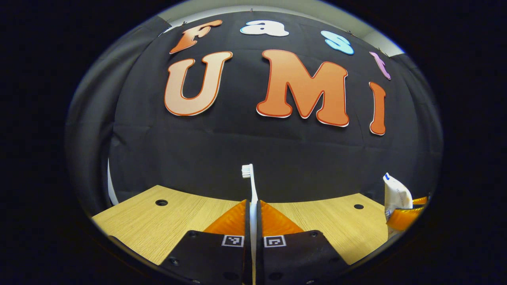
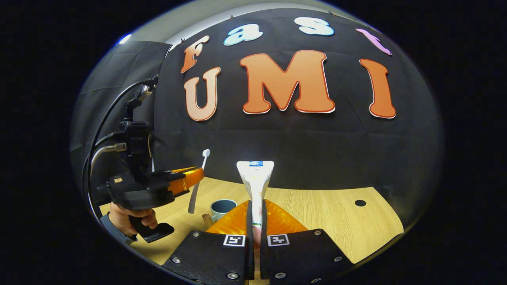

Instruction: Put the toothbrush and toothpaste on the desktop into the cup, then pick up the cup and place it on the coaster on the desktop.

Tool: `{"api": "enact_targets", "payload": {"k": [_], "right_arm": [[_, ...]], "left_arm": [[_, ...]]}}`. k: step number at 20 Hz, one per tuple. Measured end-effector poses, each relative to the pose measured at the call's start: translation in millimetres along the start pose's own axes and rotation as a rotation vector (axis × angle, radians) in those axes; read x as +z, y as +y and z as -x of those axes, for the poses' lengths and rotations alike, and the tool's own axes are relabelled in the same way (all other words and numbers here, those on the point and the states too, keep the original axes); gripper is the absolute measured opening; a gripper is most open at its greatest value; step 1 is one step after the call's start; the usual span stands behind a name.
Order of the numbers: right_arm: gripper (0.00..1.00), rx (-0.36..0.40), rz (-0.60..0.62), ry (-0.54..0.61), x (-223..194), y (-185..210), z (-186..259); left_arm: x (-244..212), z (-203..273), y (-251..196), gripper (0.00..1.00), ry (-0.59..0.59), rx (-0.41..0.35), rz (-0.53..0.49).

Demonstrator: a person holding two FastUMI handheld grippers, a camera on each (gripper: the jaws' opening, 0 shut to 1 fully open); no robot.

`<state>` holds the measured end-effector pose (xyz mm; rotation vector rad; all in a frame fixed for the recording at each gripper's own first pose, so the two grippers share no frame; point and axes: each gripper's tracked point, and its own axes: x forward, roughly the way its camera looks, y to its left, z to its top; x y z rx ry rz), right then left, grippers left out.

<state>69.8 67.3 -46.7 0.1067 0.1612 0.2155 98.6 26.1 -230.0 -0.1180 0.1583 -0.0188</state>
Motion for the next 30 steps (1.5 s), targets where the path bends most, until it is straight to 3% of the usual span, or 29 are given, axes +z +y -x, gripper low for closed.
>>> {"api": "enact_targets", "payload": {"k": [5, 14, 23, 30], "right_arm": [[0.06, -0.003, -0.01, -0.016, 0.9, -7.9, -11.2], [0.06, -0.01, -0.024, -0.052, 10.1, -15.0, -25.7], [0.06, -0.007, -0.015, -0.046, -0.5, -8.5, -38.4], [0.06, -0.005, -0.038, -0.019, -12.8, -5.2, -44.0]], "left_arm": [[-3.3, -31.4, -3.2, 0.04, -0.019, -0.008, 0.043], [-37.7, -66.9, -10.1, 0.04, 0.016, -0.029, 0.026], [-87.6, -80.4, -8.8, 0.04, 0.123, -0.037, 0.005], [-96.3, -78.4, -5.7, 0.05, 0.168, -0.023, 0.016]]}}
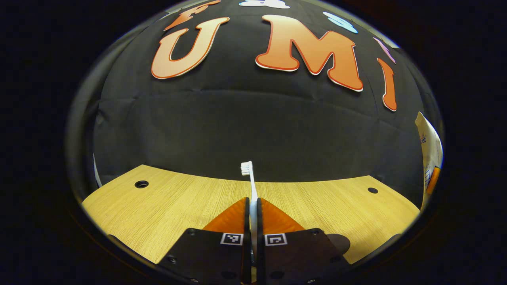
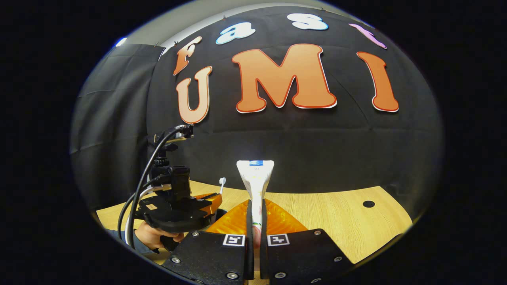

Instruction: Put the toothbrush and toothpaste on the desktop into the cup, then pick up the cup and place it on the coaster on the desktop.

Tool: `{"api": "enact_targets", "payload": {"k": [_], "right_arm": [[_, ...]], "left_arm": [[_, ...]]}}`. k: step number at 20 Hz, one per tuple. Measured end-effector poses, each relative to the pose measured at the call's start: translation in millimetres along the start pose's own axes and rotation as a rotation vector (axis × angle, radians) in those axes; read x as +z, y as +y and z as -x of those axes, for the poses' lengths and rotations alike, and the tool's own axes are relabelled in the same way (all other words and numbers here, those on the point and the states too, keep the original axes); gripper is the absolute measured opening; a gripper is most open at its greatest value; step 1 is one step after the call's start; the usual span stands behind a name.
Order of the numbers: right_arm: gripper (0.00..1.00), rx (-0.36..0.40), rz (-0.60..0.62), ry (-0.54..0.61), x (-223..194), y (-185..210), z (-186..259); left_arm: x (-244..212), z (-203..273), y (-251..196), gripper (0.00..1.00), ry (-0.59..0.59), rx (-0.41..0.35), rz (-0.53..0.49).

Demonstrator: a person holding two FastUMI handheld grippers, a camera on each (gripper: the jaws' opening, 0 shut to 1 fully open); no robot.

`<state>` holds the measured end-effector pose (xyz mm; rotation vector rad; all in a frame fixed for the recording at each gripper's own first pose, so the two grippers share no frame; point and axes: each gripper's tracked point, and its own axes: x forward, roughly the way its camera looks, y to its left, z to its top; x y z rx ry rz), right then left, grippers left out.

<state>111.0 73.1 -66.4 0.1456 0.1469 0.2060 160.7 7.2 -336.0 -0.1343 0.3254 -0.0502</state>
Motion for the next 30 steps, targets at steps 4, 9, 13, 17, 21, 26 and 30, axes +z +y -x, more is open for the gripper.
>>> {"api": "enact_targets", "payload": {"k": [4, 9, 13, 17, 21, 26, 30], "right_arm": [[0.06, -0.011, -0.024, -0.008, 3.8, -5.1, 0.2], [0.07, 0.0, -0.027, -0.028, 5.5, -0.7, -1.0], [0.08, 0.031, -0.059, -0.059, 13.7, 10.9, -3.2], [0.08, 0.052, -0.052, -0.088, 16.7, 23.0, -12.1], [0.08, 0.098, -0.07, -0.108, 17.1, 39.7, -22.6], [0.08, 0.136, -0.078, -0.131, 17.0, 54.7, -44.4], [0.1, 0.179, -0.08, -0.159, 11.5, 67.3, -59.4]], "left_arm": [[-10.4, 11.5, -11.1, 0.1, 0.034, -0.066, 0.002], [-12.4, 39.1, -16.5, 0.14, 0.055, -0.093, -0.067], [-11.9, 68.6, -15.0, 0.43, 0.043, -0.08, -0.09], [-8.8, 103.2, -9.6, 0.72, 0.01, -0.066, -0.099], [-1.8, 134.5, 0.0, 0.9, -0.031, -0.038, -0.078], [9.9, 167.9, 10.3, 0.97, -0.082, -0.017, -0.095], [16.8, 186.5, 20.5, 0.96, -0.114, -0.013, -0.08]]}}
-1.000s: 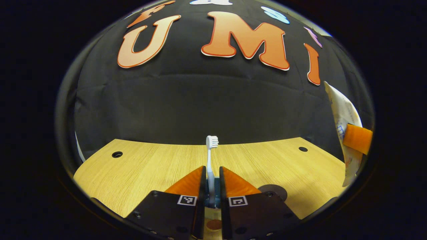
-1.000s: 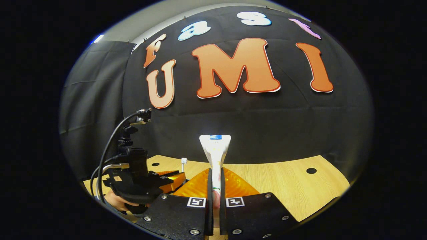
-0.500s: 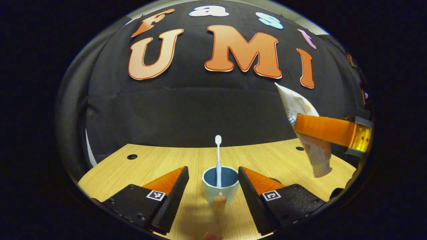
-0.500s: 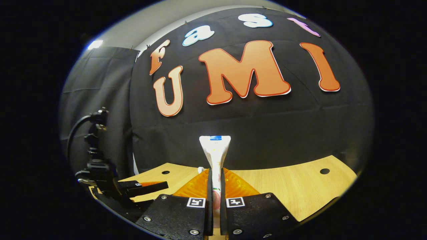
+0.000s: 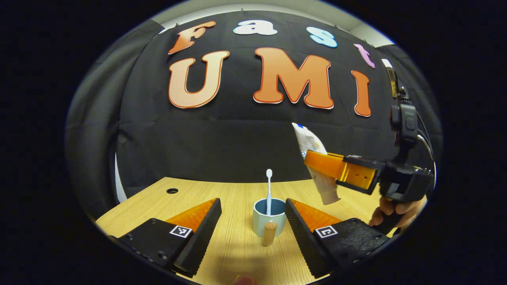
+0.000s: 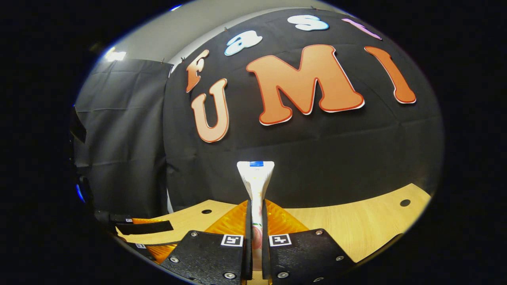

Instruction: Put the toothbrush and toothpaste on the desktop into the cup, then pick up the cup and place it on the coaster on the desktop.

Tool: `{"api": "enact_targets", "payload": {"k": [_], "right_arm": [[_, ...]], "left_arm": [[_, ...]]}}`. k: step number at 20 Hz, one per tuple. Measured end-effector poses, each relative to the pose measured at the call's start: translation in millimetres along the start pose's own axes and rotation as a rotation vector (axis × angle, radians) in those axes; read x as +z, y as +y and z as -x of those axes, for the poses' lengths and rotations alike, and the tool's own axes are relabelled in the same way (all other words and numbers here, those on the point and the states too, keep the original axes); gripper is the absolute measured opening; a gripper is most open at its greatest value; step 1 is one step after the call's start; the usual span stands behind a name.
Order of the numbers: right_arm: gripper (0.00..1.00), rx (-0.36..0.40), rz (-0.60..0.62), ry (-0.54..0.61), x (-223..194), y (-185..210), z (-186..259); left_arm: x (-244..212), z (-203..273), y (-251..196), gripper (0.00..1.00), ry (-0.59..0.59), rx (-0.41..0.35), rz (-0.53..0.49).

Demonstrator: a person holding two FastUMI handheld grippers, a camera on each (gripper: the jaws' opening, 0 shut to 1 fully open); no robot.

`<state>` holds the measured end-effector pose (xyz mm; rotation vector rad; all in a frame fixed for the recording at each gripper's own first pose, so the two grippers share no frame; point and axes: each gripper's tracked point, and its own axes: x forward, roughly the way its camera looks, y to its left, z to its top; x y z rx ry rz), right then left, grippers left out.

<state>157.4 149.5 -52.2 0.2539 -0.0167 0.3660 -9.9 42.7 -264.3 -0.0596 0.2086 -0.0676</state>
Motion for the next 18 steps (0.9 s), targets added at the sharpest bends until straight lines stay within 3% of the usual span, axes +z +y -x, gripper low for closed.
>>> {"api": "enact_targets", "payload": {"k": [9, 18], "right_arm": [[0.1, 0.034, -0.043, -0.002, -16.9, 13.4, -59.4], [0.11, 0.066, -0.061, 0.042, -51.9, 23.2, -95.2]], "left_arm": [[2.3, 17.5, 24.3, 0.97, -0.016, 0.046, -0.02], [0.9, 23.1, 22.2, 0.97, -0.011, 0.032, 0.003]]}}
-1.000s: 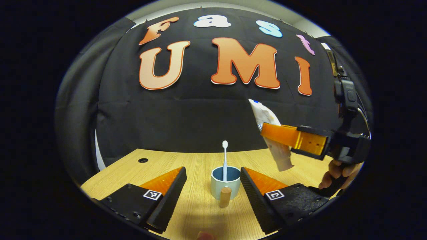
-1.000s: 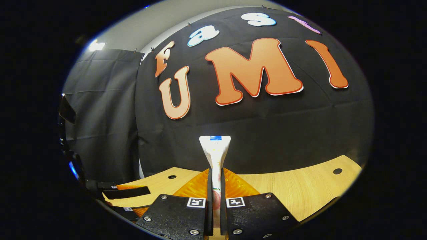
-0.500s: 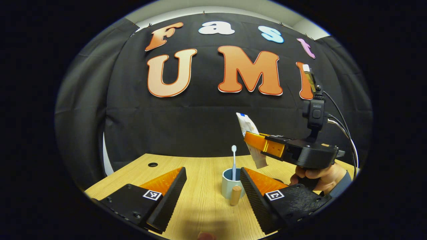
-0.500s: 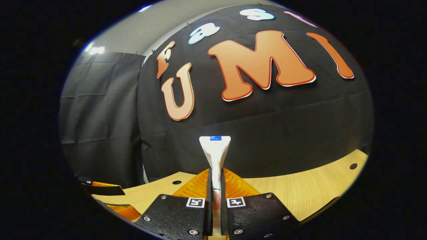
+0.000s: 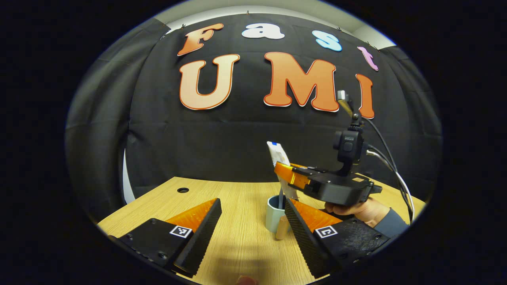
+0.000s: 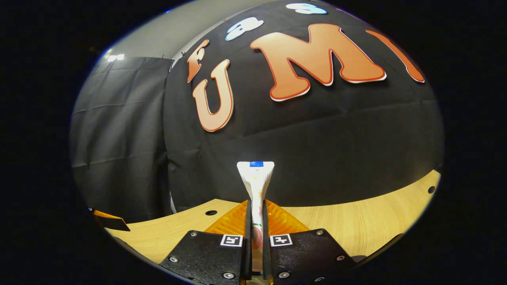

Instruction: Put the toothbrush and toothpaste on the desktop into the cup, then pick up the cup and place it on the coaster on the desktop.

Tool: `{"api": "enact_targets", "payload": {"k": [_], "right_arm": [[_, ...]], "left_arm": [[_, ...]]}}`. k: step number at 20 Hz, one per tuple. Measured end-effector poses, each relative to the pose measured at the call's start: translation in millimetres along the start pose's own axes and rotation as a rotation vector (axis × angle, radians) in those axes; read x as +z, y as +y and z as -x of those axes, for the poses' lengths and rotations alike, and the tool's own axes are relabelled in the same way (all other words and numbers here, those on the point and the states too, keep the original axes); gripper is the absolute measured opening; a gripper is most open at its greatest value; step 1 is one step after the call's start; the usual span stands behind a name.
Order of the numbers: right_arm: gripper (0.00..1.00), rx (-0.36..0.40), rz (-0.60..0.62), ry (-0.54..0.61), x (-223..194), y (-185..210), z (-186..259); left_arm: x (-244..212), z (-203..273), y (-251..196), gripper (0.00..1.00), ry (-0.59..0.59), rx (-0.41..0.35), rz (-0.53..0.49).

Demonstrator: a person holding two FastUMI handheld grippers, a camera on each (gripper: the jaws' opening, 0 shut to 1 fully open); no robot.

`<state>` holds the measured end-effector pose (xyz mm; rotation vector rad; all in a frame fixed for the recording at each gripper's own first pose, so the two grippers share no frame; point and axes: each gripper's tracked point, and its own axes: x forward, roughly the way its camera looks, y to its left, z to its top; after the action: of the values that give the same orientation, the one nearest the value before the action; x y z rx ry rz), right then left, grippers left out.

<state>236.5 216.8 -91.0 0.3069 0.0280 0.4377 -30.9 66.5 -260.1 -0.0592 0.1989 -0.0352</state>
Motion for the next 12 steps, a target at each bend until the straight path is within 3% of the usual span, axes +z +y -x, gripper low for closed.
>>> {"api": "enact_targets", "payload": {"k": [8, 12], "right_arm": [[0.15, -0.026, 0.07, 0.055, -18.3, 3.4, -3.3], [0.15, -0.033, 0.109, 0.068, -15.3, 2.7, 16.9]], "left_arm": [[-5.9, 1.0, -5.1, 0.97, 0.025, -0.013, 0.026], [-20.4, -2.0, 3.5, 0.97, 0.063, -0.01, 0.053]]}}
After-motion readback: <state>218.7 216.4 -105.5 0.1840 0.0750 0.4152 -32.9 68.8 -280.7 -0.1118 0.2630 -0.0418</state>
